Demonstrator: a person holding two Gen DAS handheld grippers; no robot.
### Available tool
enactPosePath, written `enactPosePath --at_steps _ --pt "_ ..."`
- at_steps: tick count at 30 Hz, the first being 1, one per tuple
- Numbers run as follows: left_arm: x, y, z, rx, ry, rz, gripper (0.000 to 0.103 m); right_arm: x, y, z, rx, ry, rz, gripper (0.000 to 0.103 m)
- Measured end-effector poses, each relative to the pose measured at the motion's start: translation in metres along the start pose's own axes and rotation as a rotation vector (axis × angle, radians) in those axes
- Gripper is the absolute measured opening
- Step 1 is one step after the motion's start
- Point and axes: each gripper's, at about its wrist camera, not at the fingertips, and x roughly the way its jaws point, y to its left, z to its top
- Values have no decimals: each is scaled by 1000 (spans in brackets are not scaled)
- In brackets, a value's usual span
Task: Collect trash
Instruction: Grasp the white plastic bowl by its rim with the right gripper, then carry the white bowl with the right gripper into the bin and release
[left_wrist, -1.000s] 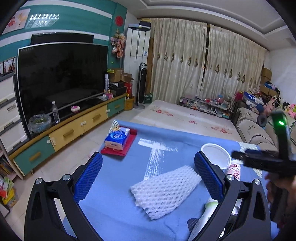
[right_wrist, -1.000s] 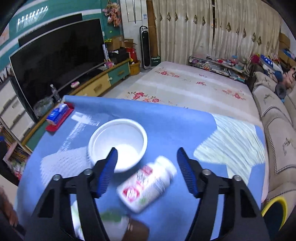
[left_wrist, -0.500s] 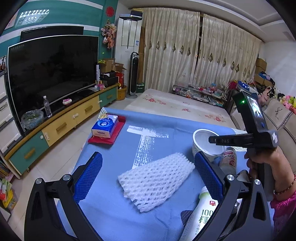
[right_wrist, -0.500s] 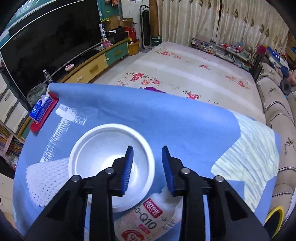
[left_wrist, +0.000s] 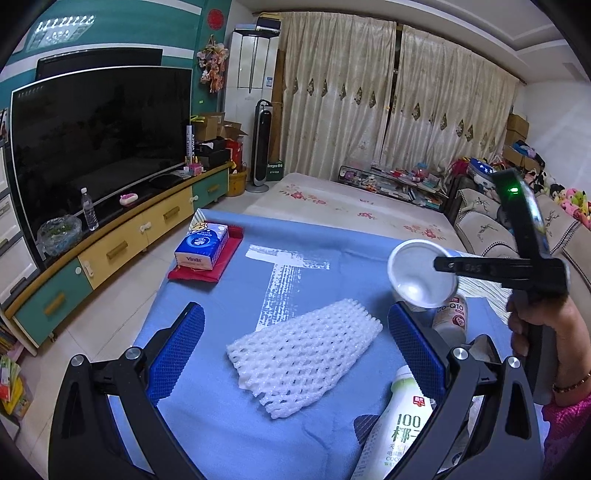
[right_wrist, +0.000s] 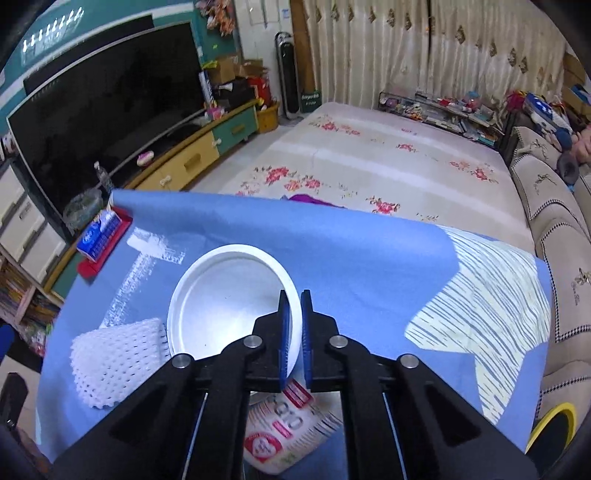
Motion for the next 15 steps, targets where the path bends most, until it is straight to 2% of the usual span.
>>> enactPosePath --at_steps 7,15 --pt "-1 -4 -2 13 4 -20 98 -44 -51 -17 106 -75 -33 6" --pt "-2 -7 -3 20 0 -19 98 -110 -135 -58 244 -157 -141 6"
